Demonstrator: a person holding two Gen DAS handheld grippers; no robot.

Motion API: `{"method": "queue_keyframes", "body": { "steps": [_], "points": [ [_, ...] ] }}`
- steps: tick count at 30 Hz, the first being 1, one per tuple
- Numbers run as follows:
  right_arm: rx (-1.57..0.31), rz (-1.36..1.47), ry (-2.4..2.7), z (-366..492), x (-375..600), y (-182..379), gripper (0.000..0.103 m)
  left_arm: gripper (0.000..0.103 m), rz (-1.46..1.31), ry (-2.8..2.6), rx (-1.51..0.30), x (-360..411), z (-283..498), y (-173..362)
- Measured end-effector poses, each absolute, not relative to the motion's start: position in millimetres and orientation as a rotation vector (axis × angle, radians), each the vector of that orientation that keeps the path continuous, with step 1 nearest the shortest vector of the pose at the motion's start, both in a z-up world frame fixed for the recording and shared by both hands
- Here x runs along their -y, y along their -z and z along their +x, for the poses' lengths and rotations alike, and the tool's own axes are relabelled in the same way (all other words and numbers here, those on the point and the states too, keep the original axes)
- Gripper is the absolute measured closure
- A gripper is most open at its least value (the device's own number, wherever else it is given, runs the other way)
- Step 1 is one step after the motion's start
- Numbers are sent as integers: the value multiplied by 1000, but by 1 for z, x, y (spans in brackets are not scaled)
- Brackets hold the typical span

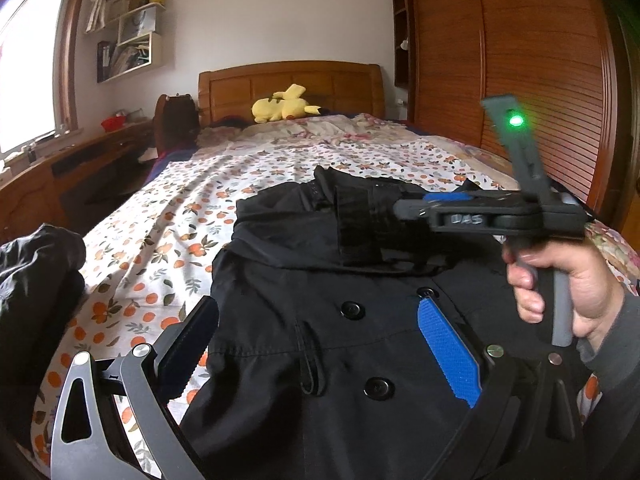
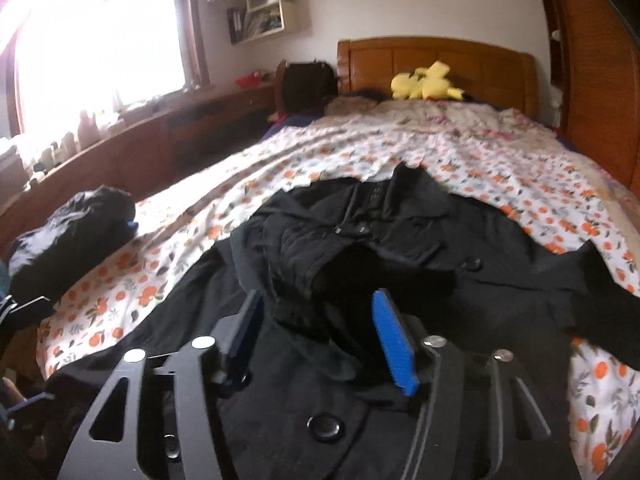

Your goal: Fold large clothes

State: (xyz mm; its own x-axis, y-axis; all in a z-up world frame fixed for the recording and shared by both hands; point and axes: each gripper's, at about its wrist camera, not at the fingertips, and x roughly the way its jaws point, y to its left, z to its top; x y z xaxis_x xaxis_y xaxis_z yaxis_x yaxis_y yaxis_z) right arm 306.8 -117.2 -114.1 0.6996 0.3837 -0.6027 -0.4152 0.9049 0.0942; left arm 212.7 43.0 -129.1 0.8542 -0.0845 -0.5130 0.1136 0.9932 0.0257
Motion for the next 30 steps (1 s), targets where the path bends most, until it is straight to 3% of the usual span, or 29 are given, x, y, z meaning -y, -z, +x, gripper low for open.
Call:
{"method": "queue_keyframes", "body": {
  "steps": [2, 5, 20, 30],
  "points": [
    [-682, -49, -443, 312, 115, 121, 66, 3, 60, 105, -542, -43, 213, 130],
    [-709, -19, -489, 316, 117, 127, 101, 3, 64, 105, -545, -43, 214, 131],
    [-569, 52, -454, 236, 181, 82, 102, 3, 48, 130, -522, -44, 210, 126],
    [-631, 78, -353, 193, 237, 100, 100, 3, 58, 155, -515, -27, 212, 124]
  ]
}}
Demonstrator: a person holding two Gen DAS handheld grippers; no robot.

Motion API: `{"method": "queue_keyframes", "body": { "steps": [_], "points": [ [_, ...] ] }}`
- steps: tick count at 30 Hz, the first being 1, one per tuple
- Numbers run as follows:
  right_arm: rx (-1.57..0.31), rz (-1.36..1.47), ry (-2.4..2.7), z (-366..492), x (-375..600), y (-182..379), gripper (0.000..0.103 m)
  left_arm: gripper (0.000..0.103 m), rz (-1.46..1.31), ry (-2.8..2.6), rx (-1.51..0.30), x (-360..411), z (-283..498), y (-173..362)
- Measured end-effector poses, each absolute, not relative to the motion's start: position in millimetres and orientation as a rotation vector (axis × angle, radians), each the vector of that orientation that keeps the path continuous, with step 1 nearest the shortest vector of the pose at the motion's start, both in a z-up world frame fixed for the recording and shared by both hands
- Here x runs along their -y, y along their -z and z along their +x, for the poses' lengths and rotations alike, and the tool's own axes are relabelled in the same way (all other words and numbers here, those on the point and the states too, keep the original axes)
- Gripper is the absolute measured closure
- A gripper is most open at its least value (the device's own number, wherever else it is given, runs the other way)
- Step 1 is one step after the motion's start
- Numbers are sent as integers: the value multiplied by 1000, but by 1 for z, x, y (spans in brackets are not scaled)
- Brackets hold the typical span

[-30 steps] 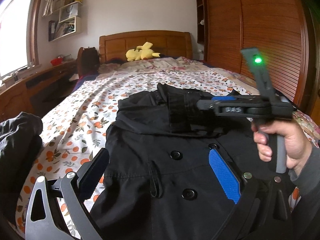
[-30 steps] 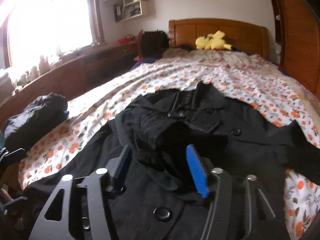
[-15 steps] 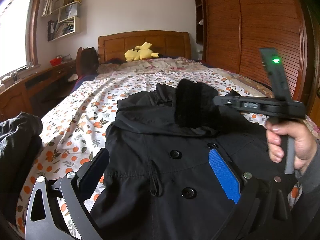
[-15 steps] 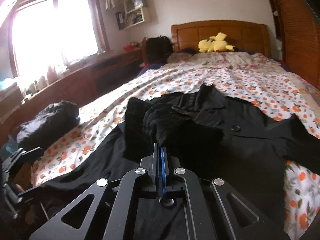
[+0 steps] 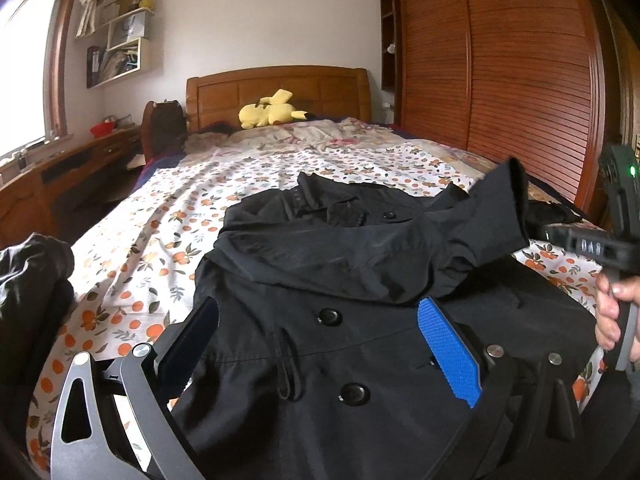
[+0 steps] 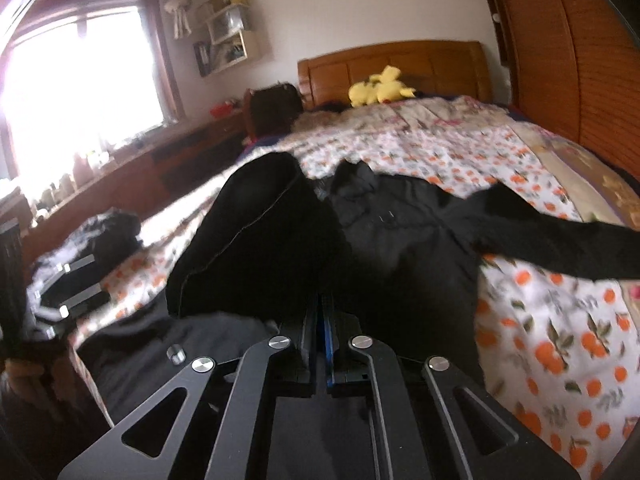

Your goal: Fold large clothes

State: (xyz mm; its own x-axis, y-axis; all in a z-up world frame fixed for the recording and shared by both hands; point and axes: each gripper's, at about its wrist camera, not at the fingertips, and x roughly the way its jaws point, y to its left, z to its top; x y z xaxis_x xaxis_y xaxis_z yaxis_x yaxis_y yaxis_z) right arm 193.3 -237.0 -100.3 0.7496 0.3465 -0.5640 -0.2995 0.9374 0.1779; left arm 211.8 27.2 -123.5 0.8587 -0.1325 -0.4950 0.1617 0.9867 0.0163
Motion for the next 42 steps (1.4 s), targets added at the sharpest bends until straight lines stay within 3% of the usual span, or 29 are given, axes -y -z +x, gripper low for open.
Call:
{"method": "queue_keyframes", "body": {
  "steps": [10, 13, 25, 34, 42],
  "points": [
    [-656, 9, -274, 157, 279, 99, 90, 3, 62, 200, -498, 1, 214, 121],
    [-636, -25, -259, 151, 283, 86, 77, 3, 67, 213, -488, 11, 215, 121],
    [-617, -181, -330, 211, 238, 52, 73, 3, 62, 216, -479, 27, 224, 122],
    [-813, -199, -315, 264, 235, 104, 69, 3, 48, 182, -486, 15, 233, 121],
    [-924, -194, -323, 234, 243, 164, 64, 3, 47, 198, -482, 11, 222, 119]
  ]
}}
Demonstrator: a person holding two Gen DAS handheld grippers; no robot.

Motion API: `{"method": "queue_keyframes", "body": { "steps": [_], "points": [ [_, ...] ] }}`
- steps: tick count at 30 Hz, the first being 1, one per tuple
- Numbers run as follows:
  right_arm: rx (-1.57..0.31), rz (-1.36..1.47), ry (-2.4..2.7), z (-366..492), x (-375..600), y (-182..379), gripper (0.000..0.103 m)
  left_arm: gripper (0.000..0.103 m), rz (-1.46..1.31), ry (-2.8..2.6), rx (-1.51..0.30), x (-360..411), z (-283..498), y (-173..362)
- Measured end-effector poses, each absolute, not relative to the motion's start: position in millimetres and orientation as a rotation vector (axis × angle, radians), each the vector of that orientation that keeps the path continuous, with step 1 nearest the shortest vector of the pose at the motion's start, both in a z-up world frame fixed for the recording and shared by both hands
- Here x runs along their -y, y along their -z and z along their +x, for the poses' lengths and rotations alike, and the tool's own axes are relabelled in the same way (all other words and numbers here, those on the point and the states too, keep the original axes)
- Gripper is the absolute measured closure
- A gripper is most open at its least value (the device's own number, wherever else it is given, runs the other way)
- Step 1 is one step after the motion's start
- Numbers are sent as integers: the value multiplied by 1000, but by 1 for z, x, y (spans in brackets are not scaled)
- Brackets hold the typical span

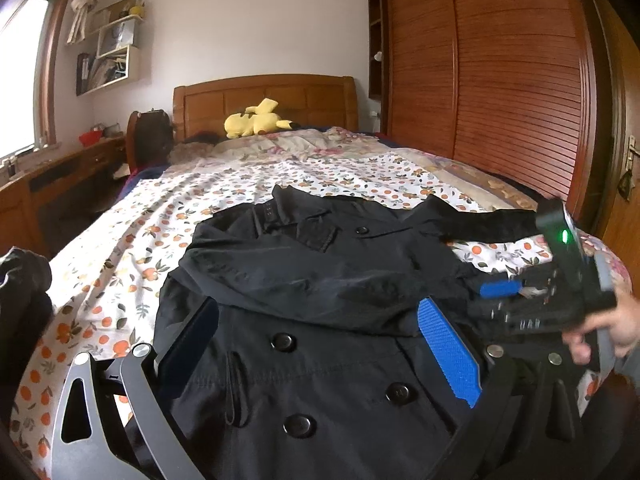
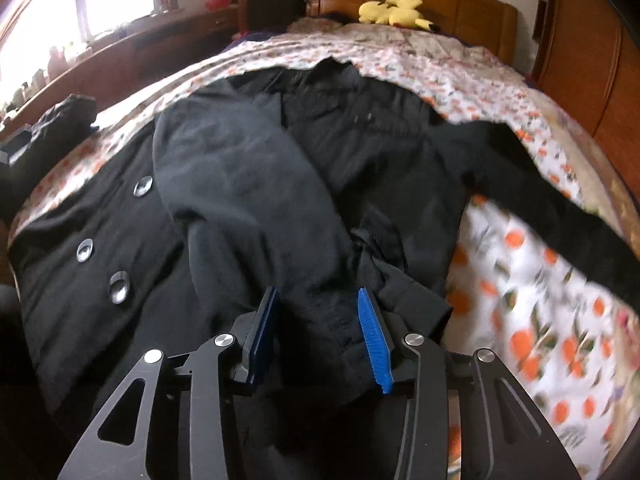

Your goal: Fold large clothes

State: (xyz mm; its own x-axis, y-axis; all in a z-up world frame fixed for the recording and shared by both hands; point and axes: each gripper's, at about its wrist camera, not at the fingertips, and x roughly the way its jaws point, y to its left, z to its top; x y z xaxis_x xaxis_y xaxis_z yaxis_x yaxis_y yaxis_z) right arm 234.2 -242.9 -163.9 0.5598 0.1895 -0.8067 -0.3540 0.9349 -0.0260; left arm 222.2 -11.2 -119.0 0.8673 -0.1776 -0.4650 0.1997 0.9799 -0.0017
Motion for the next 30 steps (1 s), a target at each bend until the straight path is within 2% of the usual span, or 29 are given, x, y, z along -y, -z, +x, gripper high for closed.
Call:
{"method": "queue_keyframes", "body": {
  "steps": [14, 22, 26, 30],
  "points": [
    [-851, -201, -301, 187, 234, 172, 64, 3, 36, 254, -433, 3, 169, 68],
    [-823, -165, -318, 184, 239, 167, 63, 3, 88, 244, -426, 10, 169, 54],
    [-788, -136, -333, 178, 245, 151, 51, 3, 82, 239, -430, 11, 185, 61],
    [-744, -125, -325, 175, 254, 126, 50, 3, 68, 232, -443, 10, 208, 78]
  ]
}}
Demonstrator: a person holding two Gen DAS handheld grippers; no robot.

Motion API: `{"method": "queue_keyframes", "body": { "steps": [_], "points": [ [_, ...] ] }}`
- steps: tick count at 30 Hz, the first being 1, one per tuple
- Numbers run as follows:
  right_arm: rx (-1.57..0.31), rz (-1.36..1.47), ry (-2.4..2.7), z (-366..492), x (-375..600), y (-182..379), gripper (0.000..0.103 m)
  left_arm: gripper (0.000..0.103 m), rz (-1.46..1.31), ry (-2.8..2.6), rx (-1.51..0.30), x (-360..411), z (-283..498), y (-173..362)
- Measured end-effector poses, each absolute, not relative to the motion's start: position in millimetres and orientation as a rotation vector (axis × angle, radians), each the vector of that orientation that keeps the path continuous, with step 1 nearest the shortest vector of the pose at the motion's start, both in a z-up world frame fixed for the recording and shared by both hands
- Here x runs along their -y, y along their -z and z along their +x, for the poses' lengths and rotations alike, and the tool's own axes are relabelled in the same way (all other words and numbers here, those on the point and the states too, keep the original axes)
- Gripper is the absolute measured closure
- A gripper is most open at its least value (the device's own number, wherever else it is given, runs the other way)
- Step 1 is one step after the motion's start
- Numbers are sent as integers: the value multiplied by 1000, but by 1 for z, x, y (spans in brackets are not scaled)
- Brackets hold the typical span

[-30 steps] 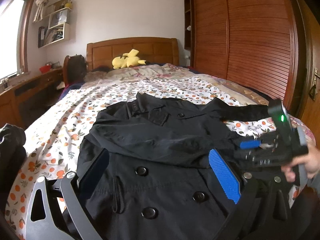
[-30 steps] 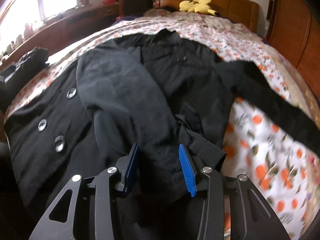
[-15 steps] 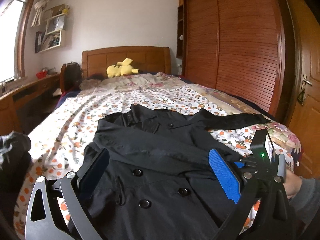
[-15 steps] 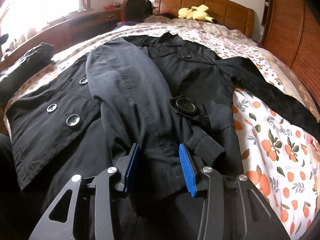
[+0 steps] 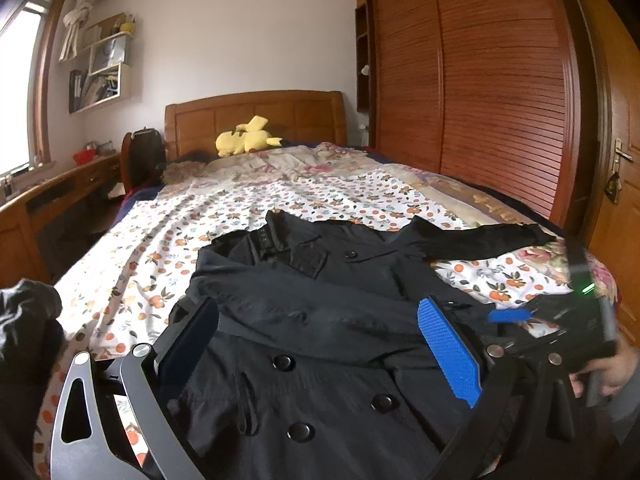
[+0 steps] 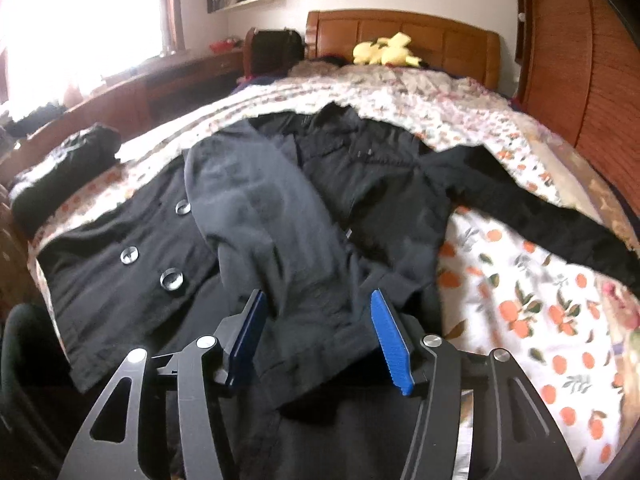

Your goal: Fold large clothes

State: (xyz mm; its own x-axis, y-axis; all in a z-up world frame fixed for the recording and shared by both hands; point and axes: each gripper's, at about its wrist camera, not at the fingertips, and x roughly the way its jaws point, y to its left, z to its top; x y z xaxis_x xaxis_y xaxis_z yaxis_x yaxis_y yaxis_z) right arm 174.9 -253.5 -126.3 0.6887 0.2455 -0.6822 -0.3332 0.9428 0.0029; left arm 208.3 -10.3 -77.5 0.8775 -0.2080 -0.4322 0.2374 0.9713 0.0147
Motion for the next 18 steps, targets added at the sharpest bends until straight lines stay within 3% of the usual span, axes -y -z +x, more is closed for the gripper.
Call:
{"method": "queue_keyframes", "body": {
  "steps": [6, 18],
  "points": [
    [-692, -140, -280, 179, 268, 102, 42, 3, 34, 253, -477, 5, 243, 110],
    [-708, -128, -101, 232, 316, 97, 41, 3, 12, 263, -520, -16, 290, 161]
  ]
}}
